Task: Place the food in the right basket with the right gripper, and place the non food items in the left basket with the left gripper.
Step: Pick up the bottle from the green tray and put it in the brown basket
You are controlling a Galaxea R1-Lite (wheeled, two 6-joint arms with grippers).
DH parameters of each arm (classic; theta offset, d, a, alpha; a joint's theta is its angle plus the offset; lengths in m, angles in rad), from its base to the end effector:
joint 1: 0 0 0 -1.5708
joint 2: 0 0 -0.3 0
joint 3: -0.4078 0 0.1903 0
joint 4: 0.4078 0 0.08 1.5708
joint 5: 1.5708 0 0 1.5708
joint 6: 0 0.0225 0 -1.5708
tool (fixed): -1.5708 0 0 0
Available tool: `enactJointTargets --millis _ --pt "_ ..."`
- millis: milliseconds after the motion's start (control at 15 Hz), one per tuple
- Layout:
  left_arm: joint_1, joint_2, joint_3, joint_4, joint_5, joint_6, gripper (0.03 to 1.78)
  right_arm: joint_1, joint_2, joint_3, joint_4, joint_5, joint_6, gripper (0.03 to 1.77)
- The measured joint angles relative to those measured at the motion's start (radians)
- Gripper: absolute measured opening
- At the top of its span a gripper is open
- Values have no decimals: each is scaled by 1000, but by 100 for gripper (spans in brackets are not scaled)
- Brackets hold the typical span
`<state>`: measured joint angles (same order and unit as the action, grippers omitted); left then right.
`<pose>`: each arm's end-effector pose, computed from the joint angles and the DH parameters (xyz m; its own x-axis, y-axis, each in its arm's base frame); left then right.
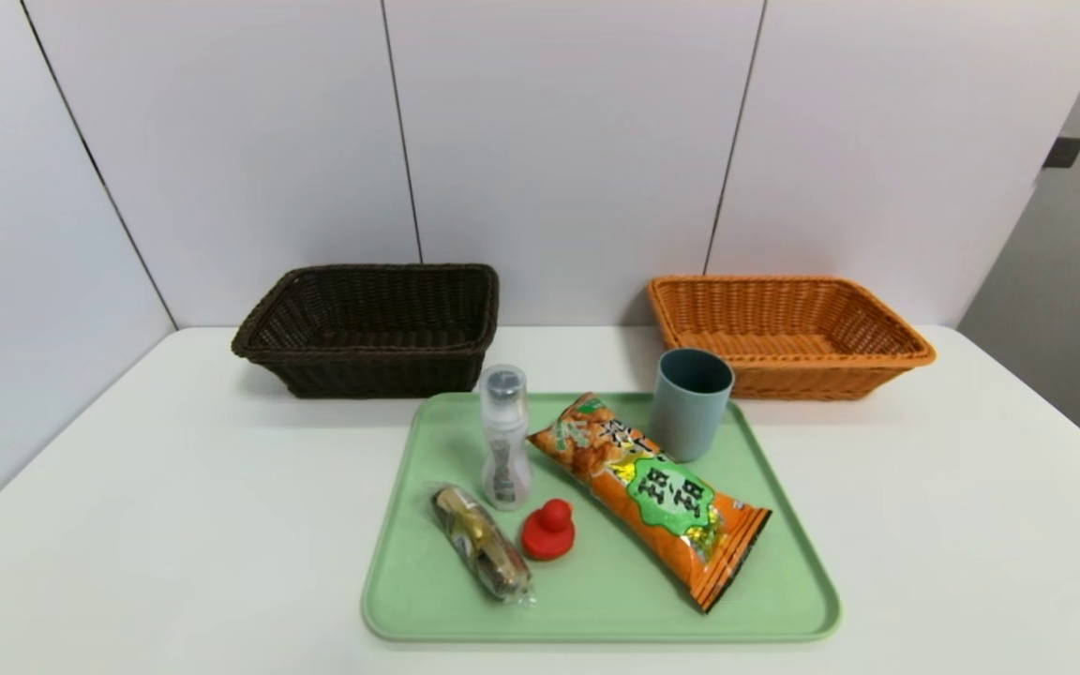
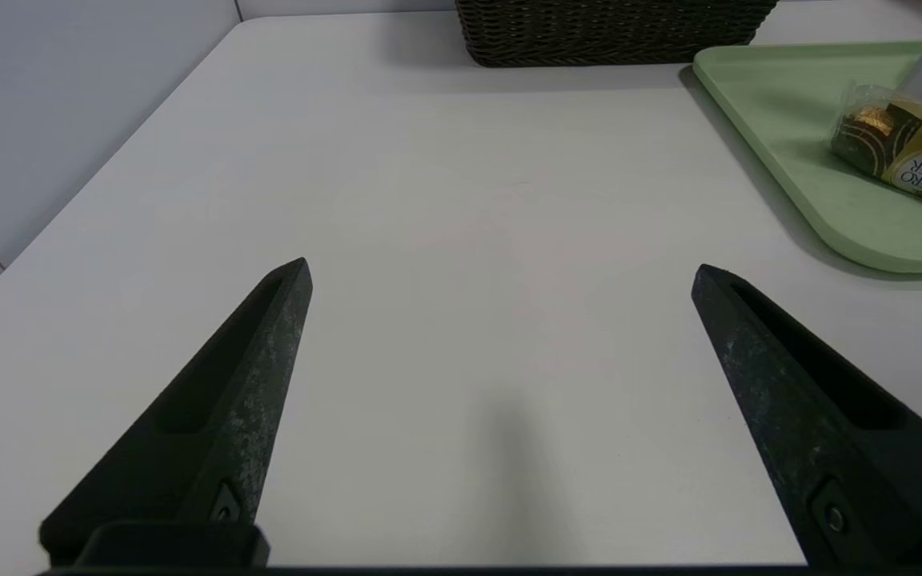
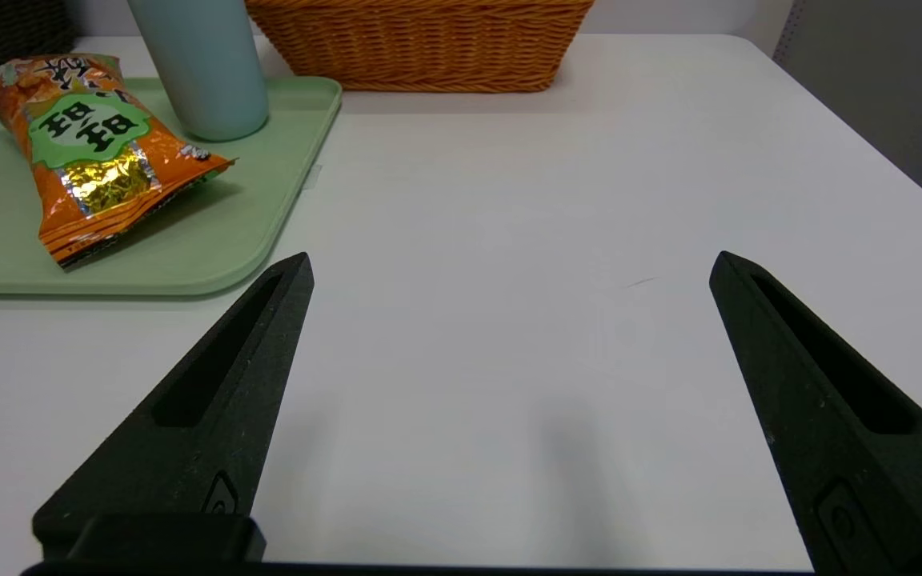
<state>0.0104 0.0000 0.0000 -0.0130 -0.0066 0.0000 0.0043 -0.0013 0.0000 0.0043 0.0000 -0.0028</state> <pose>-0.0228 -0.0004 0.0768 0.9999 0.0038 0.0130 -0.0038 1.0000 0.0001 -0.0229 -0.0001 0.0750 1.0000 0.0043 -0.0030 -0.0043 1.0000 -0.0028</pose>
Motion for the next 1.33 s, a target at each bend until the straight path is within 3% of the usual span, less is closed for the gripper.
enactJointTargets --millis 1333 --pt "0 0 0 -3 14 -2 169 0 0 0 1 0 -4 171"
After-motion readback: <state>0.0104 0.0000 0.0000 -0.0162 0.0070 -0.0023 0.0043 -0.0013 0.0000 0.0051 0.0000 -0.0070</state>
